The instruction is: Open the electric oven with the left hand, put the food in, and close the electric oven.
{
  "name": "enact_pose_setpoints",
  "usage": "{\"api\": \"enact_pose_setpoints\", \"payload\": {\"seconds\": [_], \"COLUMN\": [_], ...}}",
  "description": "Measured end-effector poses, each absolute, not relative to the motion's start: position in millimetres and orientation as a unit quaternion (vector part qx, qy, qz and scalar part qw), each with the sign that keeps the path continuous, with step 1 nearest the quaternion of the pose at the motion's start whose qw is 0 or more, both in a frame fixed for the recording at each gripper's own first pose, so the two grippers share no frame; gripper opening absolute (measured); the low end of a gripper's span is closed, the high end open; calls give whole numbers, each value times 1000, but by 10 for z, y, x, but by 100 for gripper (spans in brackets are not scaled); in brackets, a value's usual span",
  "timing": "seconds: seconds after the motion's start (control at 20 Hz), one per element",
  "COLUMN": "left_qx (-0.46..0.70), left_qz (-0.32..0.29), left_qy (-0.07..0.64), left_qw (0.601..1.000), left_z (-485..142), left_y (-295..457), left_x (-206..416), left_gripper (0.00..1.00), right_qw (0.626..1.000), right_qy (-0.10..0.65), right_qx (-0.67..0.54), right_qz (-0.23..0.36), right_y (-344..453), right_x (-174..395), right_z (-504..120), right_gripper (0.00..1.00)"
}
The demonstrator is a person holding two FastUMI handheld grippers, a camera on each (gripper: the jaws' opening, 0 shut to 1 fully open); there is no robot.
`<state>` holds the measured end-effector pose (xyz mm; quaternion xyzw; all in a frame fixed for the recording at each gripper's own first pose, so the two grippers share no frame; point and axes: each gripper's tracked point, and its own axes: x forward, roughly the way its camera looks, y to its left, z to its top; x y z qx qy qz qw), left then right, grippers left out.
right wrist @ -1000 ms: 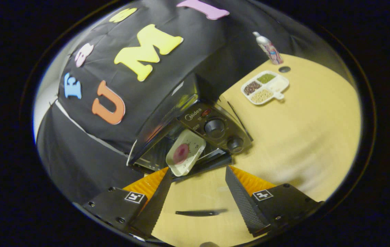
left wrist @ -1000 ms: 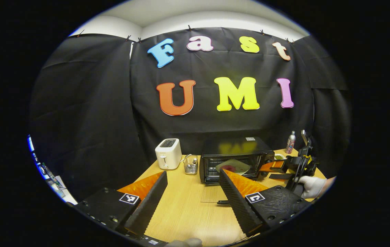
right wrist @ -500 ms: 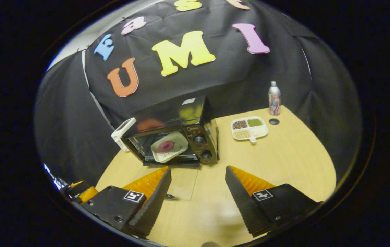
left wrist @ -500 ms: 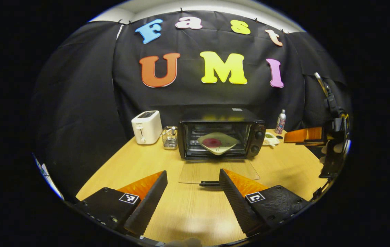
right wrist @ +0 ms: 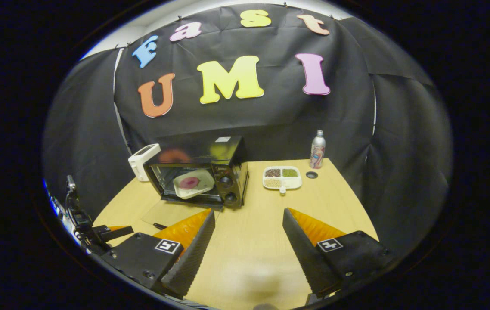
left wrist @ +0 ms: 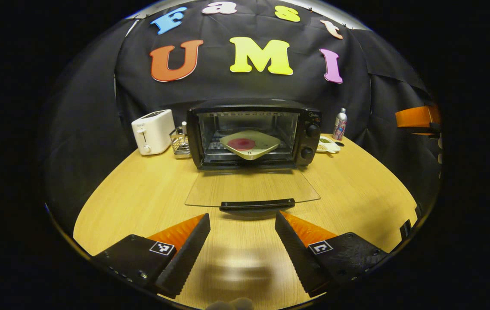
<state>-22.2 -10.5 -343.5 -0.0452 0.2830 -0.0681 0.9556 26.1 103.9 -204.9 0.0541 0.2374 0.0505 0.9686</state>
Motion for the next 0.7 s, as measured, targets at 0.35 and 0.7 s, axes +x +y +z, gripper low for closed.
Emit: {"api": "enact_pose_setpoints", "payload": {"seconds": [0.35, 0.7], "left_qx": [-55, -40], "left_qz": [-77, -80], "left_qy": [322, 340], "left_qw": [942, 936], "left_z": [-3846, -4115], "left_y": [-321, -398], "left_x": [-69, 105], "left_gripper": [97, 97], "right_qw": [967, 966], "right_qy": [250, 257], "right_qx": [40, 32], "right_qz": [15, -8], "right_y": [698, 507], "right_x": [-30, -87], "right_z": [-2066, -2061], "right_gripper": [100, 100]}}
